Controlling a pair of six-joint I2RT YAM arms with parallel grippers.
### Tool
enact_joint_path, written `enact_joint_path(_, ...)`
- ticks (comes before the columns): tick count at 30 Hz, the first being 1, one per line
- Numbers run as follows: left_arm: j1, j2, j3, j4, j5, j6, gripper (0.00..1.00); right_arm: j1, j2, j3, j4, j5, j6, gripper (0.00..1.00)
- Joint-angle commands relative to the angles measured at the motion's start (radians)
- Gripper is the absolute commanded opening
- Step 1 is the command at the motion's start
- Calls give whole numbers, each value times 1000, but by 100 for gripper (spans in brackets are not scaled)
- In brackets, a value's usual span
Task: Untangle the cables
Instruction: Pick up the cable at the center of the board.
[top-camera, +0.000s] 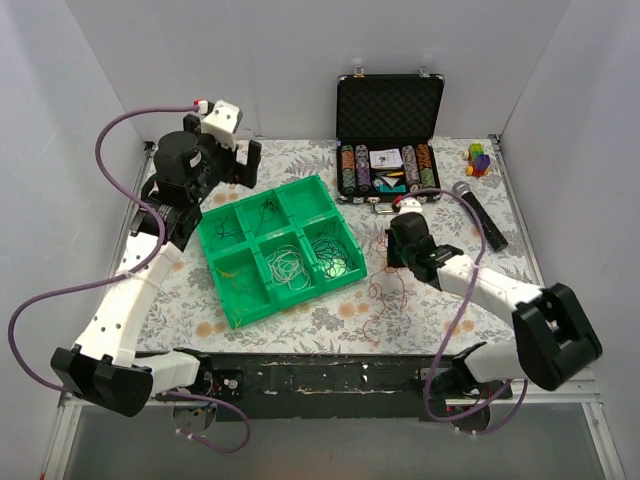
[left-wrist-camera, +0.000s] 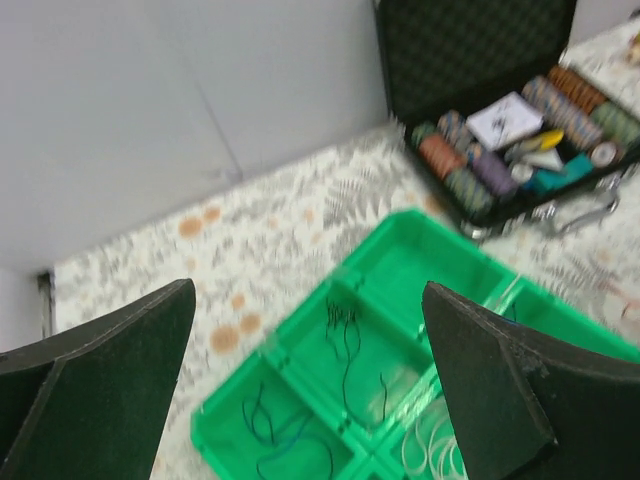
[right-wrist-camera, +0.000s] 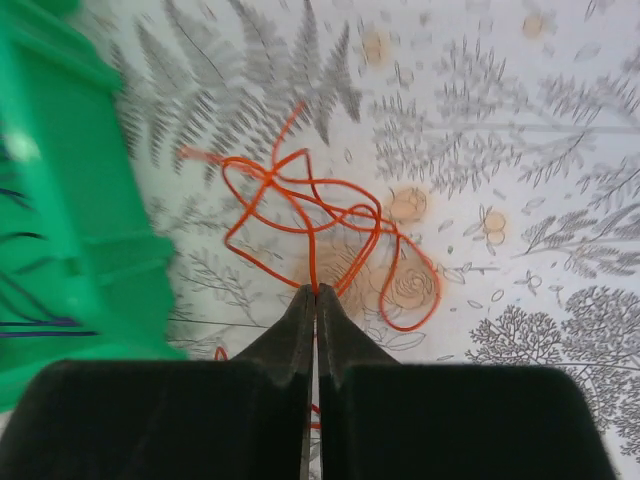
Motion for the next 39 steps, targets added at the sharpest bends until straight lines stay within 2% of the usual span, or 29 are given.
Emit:
enact_joint_path(1,117,-57,-108,-72,75,-67,98,16,-187,146,5,39,-42,1)
enact_joint_path(8,344,-66,-249,-43,137,-59,98,35,-236,355,-35,-17,-94,1)
enact_joint_path(13,539,-63,-321,-9,205,-38,98,47,-187,456,44,-94,-133,1)
enact_joint_path(16,613,-68,-366,9,249,-23,98,56,-120,545,103,-129,-170,1)
enact_joint_path(22,671,-72,-467,41,346,28,98,68,105,833,112,-172,-231,1)
enact_joint_path(29,726,0,-452,37,444,-29,98,96,325,1071,108,-208,-265,1)
enact_joint_path(35,728,-20,-478,57,451,-16,98,143,386,1154,129,-195,-318,1)
enact_joint_path(39,728,-42,-513,77,449,-13,98,151,422,1300,111,-169,-354,1)
